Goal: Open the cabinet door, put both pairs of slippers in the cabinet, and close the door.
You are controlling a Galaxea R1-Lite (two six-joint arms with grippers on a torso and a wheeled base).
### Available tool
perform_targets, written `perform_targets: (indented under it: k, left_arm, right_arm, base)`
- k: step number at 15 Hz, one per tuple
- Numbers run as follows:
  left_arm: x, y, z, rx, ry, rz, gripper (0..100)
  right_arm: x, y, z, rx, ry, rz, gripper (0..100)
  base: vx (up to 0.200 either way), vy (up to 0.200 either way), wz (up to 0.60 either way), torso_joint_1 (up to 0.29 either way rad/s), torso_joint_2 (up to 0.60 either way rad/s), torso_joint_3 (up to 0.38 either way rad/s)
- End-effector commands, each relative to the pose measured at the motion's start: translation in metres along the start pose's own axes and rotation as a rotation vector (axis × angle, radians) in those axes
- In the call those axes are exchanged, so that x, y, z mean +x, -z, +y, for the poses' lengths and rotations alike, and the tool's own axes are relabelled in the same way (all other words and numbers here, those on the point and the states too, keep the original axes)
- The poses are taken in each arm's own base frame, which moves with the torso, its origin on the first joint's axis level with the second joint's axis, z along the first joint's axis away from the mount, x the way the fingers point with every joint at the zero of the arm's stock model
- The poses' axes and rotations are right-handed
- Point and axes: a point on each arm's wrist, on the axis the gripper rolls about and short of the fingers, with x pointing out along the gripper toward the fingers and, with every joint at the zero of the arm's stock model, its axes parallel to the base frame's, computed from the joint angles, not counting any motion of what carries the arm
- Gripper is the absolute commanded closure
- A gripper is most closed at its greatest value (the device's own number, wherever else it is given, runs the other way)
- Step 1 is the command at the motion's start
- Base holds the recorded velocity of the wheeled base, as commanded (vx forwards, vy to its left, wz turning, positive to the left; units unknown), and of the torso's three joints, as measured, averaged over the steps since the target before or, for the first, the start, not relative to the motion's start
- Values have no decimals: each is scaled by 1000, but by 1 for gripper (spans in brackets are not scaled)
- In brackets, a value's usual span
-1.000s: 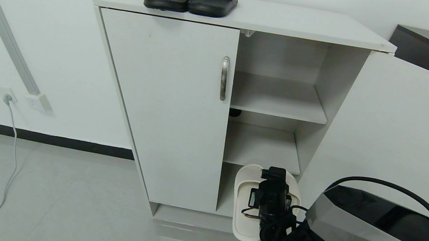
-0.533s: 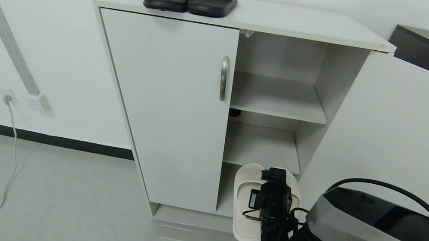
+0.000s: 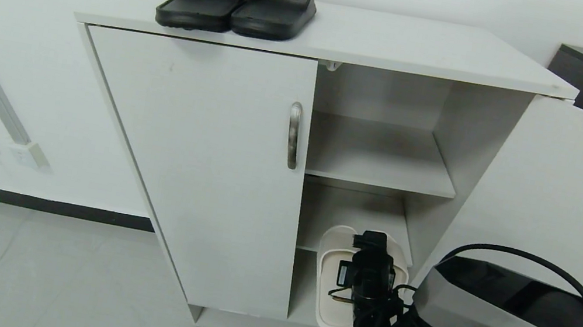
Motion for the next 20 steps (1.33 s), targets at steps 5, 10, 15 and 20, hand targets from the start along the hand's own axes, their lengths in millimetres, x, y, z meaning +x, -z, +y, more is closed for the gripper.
perform_targets:
  k: [5, 10, 15, 20]
  left_arm:
    - [0, 0, 0, -2, -1, 1, 100]
    - [0, 0, 0, -2, -1, 1, 100]
    - [0, 0, 0, -2, -1, 0, 100]
    - [0, 0, 0, -3, -6, 3, 100]
  right_arm:
    - [30, 3, 12, -10, -57, 0, 100]
    - [72, -9, 18, -7, -15, 0, 100]
    - [93, -29, 17, 1, 10, -23, 100]
    - [103, -35, 13, -7, 27, -38, 100]
  base:
    - [40, 0, 0, 0, 0, 0]
    - [0, 0, 0, 0, 0, 0]
    - [0, 0, 0, 0, 0, 0]
    - [0, 0, 0, 0, 0, 0]
